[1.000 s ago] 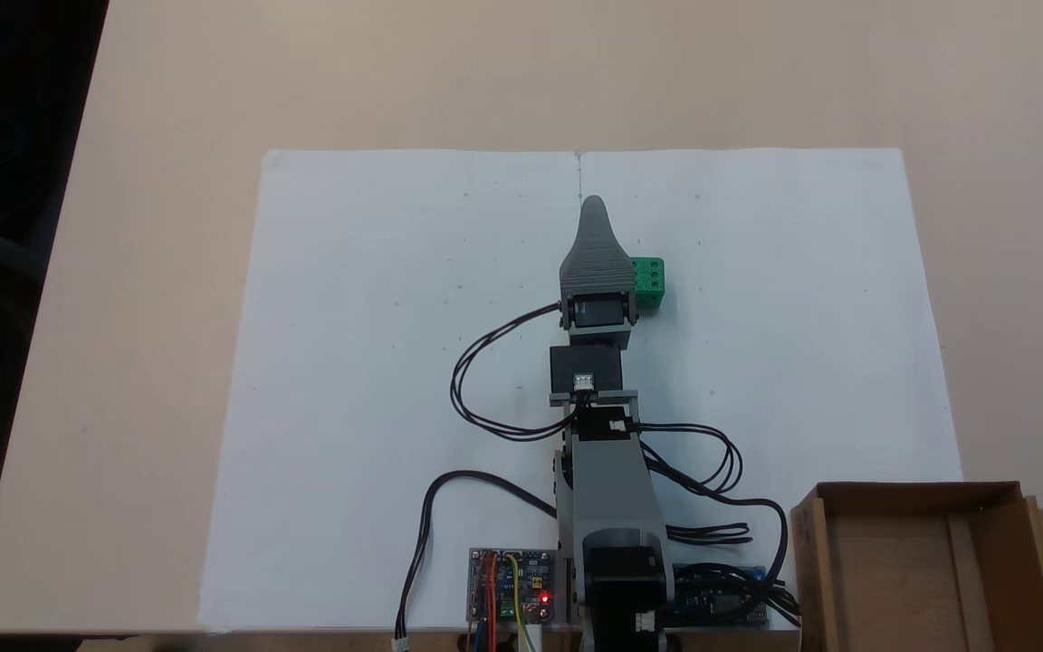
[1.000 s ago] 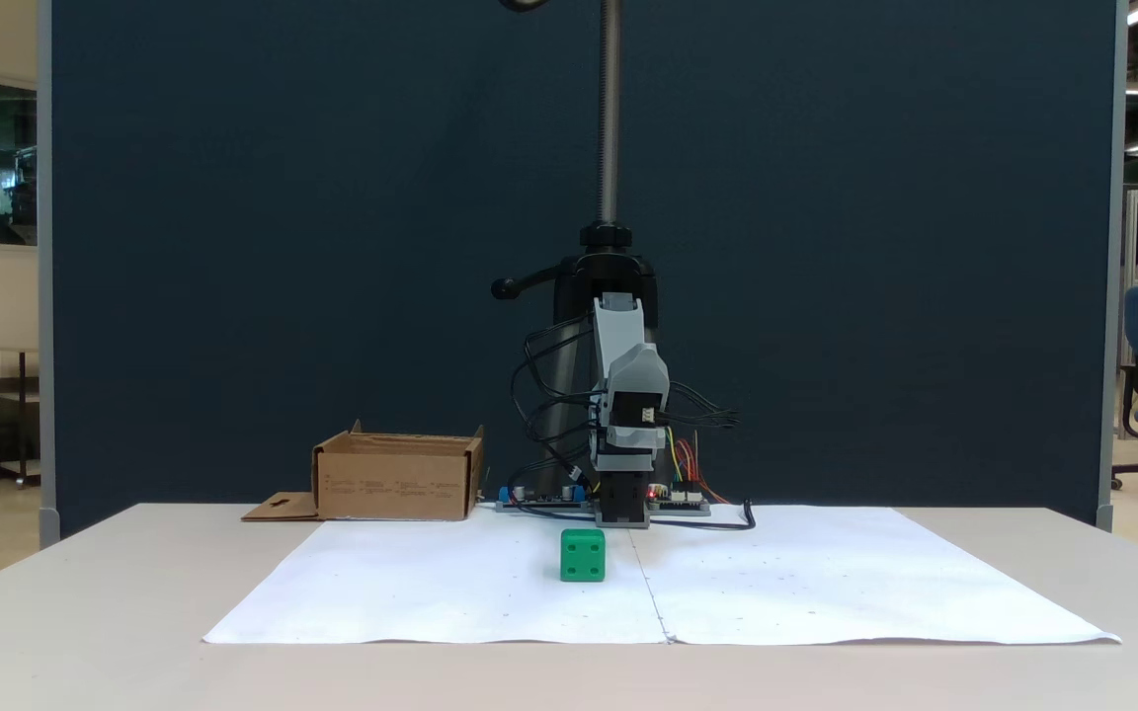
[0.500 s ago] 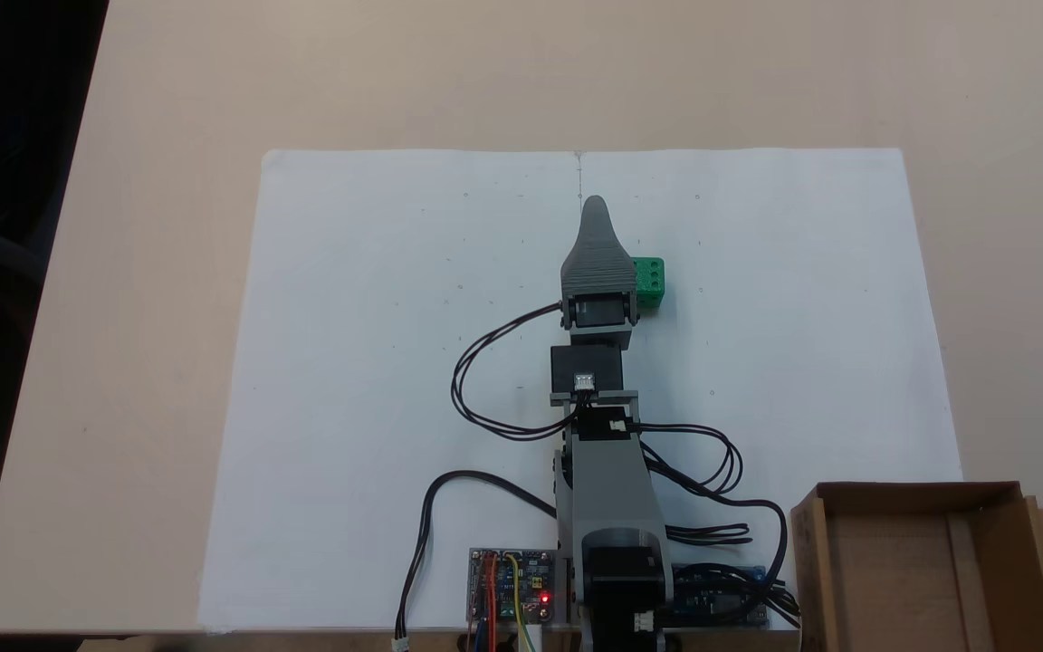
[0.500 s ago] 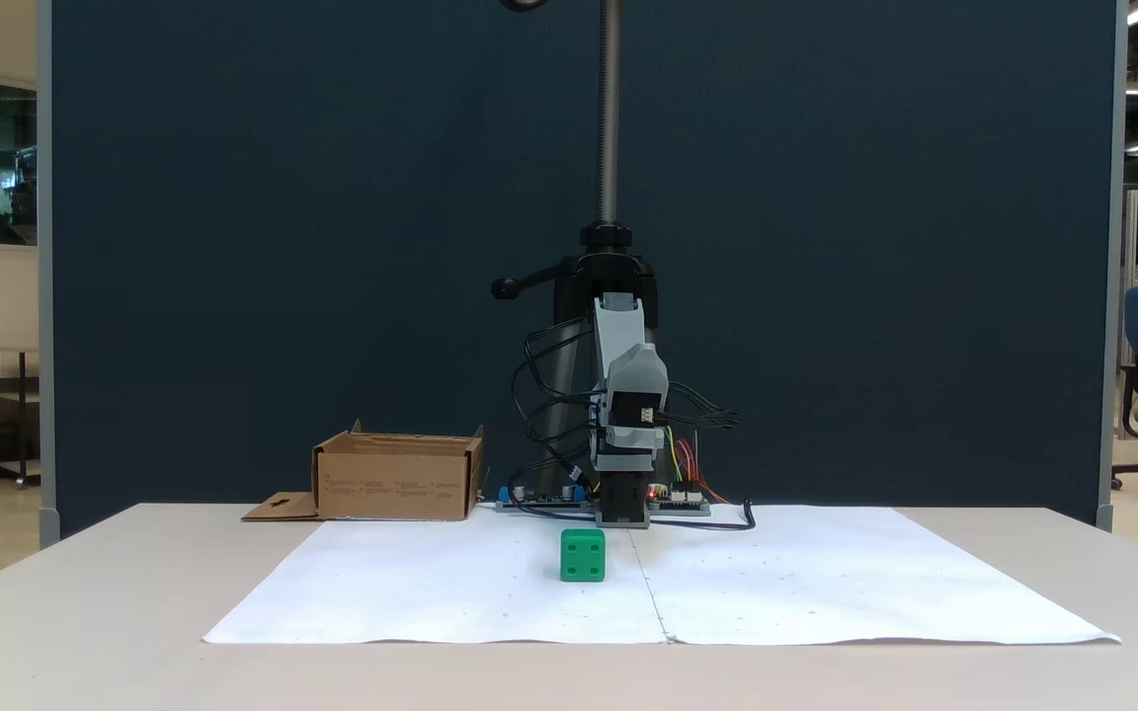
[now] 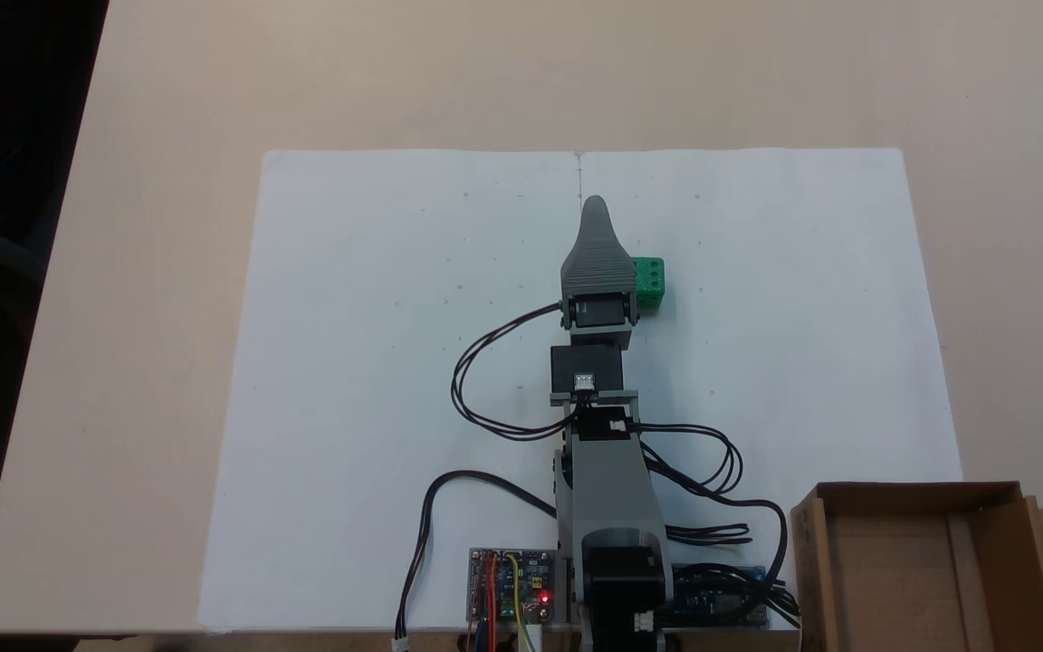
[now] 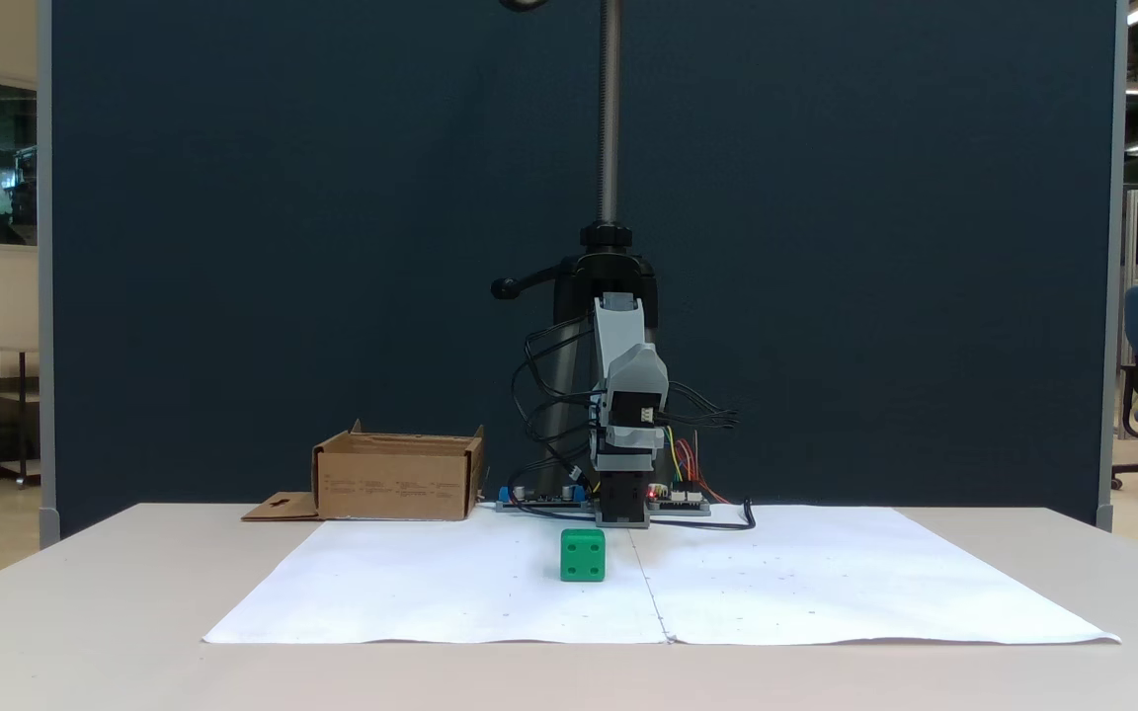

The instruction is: Grasp a green dice and put it in the bin.

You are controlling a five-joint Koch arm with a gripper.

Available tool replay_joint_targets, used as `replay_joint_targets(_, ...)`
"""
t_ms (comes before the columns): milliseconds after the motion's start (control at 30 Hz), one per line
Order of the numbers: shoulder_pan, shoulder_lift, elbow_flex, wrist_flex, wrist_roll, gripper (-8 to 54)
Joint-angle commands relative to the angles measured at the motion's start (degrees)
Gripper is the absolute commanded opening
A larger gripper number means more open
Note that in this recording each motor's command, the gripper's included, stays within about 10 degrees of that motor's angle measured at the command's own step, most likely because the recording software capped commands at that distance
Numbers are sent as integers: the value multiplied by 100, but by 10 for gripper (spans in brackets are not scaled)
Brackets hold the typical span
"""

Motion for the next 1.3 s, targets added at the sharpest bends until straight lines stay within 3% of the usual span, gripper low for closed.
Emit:
replay_joint_targets(0,-70,633,413,-132,-308,432)
replay_joint_targets(300,-26,642,149,211,-308,412)
replay_joint_targets(767,299,677,-1907,5317,-299,417)
replay_joint_targets(1267,448,492,-5432,10615,-299,417)
